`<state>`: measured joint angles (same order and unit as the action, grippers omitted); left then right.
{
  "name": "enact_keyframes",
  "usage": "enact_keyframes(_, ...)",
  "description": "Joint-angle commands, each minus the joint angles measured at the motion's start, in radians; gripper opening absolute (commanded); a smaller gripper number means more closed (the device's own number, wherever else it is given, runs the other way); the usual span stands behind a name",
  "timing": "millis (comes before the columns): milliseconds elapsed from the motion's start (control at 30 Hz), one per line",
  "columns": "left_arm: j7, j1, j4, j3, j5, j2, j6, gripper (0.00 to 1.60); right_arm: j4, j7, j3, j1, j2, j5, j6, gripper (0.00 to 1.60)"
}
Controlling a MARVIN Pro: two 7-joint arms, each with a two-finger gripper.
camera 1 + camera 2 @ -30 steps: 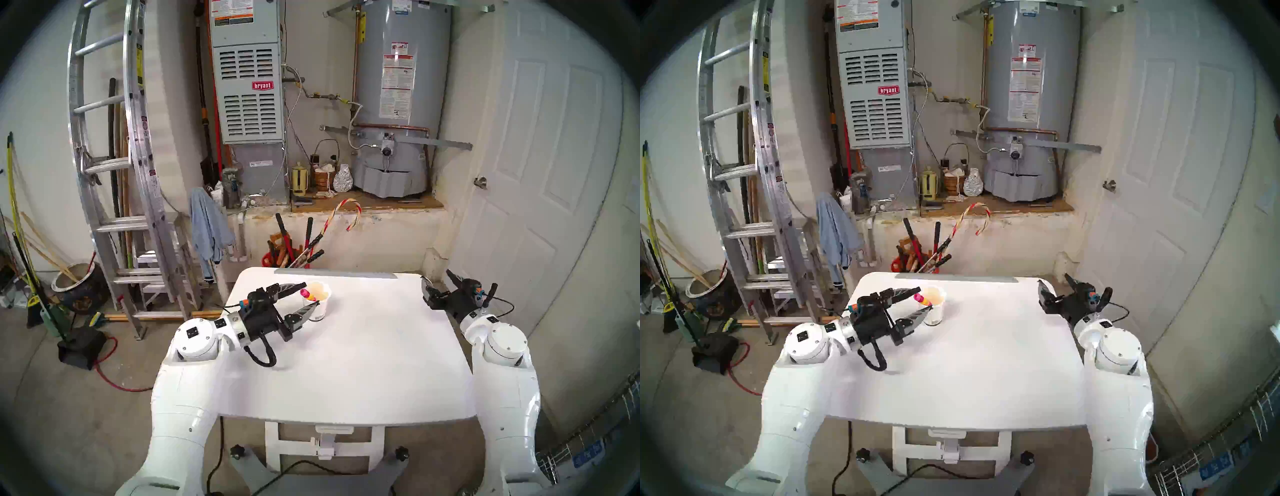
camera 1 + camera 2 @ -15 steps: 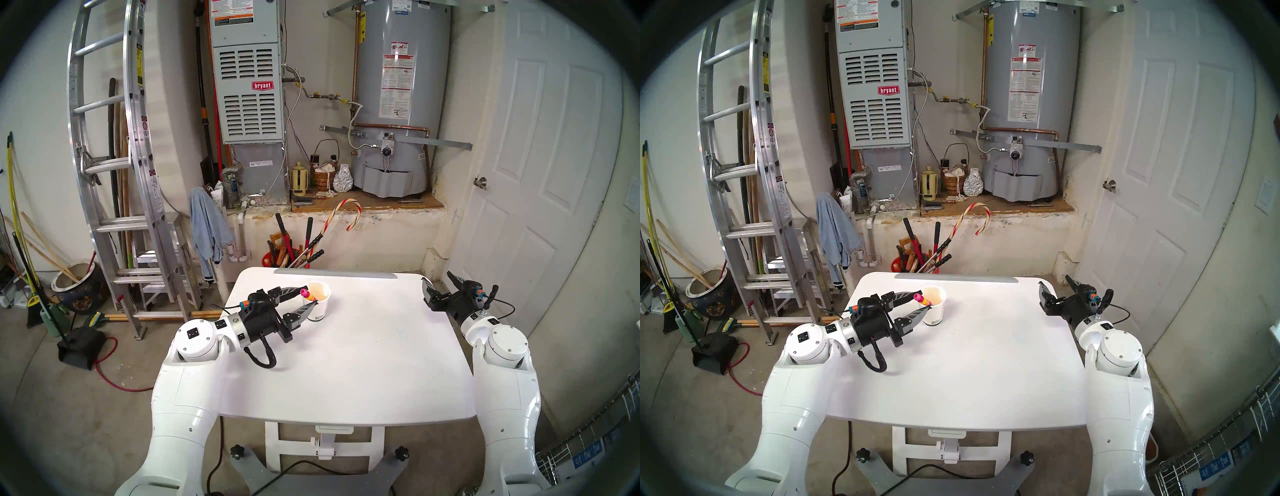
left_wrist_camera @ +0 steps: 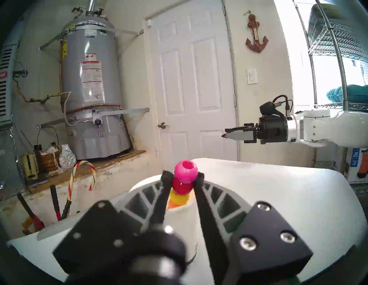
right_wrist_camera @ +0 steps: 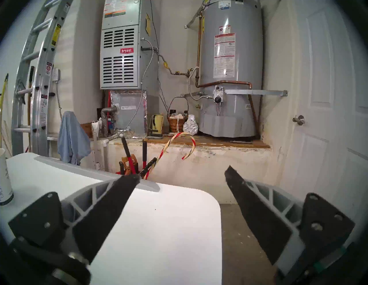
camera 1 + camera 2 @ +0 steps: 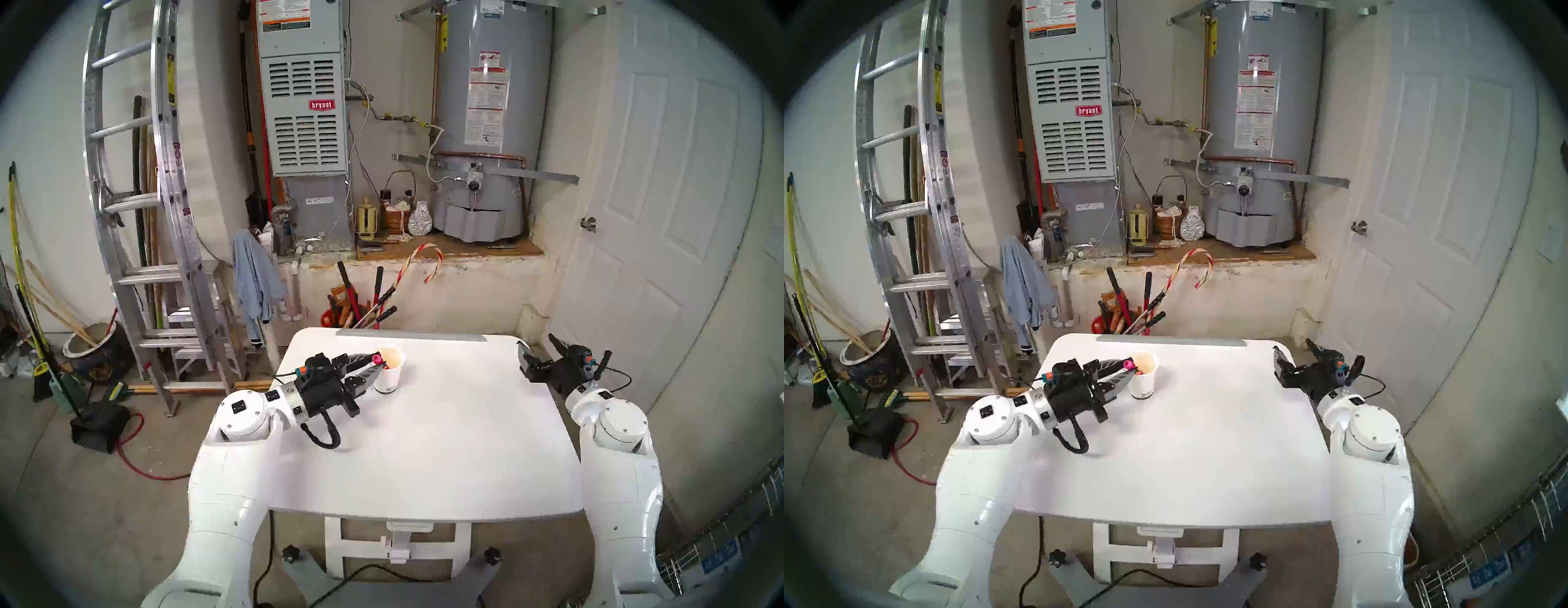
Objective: Switch the marker to another color
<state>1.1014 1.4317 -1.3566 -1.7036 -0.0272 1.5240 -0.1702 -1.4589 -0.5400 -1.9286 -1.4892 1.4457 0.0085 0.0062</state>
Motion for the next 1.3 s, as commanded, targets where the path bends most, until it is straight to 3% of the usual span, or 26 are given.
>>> enact_keyframes(0, 0.004, -0.022, -0.003, 0.000, -0.009, 0.004, 0.001, 0.71, -0.026, 0.001, 0.003, 0.011, -0.001, -0.002, -0.002, 1.60)
enact_keyframes(100, 0.002, -0.028, 0.001, -0.001, -0.014, 0.008, 0.002, 0.55, -0.026, 0.001, 0.003, 0.012, -0.001, -0.002, -0.001, 1.60)
enact_keyframes(133, 0.002, -0.030, 0.003, -0.002, -0.014, 0.009, 0.001, 0.38, -0.026, 0.000, 0.003, 0.013, -0.001, -0.002, -0.001, 1.60)
enact_keyframes(167, 0.001, -0.031, 0.004, -0.002, -0.014, 0.009, 0.000, 0.00, -0.025, 0.000, 0.003, 0.013, -0.001, -0.002, -0.001, 1.60)
enact_keyframes(733, 0.016, -0.056, -0.004, -0.022, -0.051, 0.019, -0.002, 0.00, 0.018, 0.005, 0.021, 0.043, -0.014, -0.026, -0.031, 1.60)
enact_keyframes(1267, 0.083, -0.077, -0.115, -0.083, -0.142, 0.027, 0.081, 0.00, 0.076, 0.005, 0.050, 0.115, -0.020, -0.042, -0.059, 1.60)
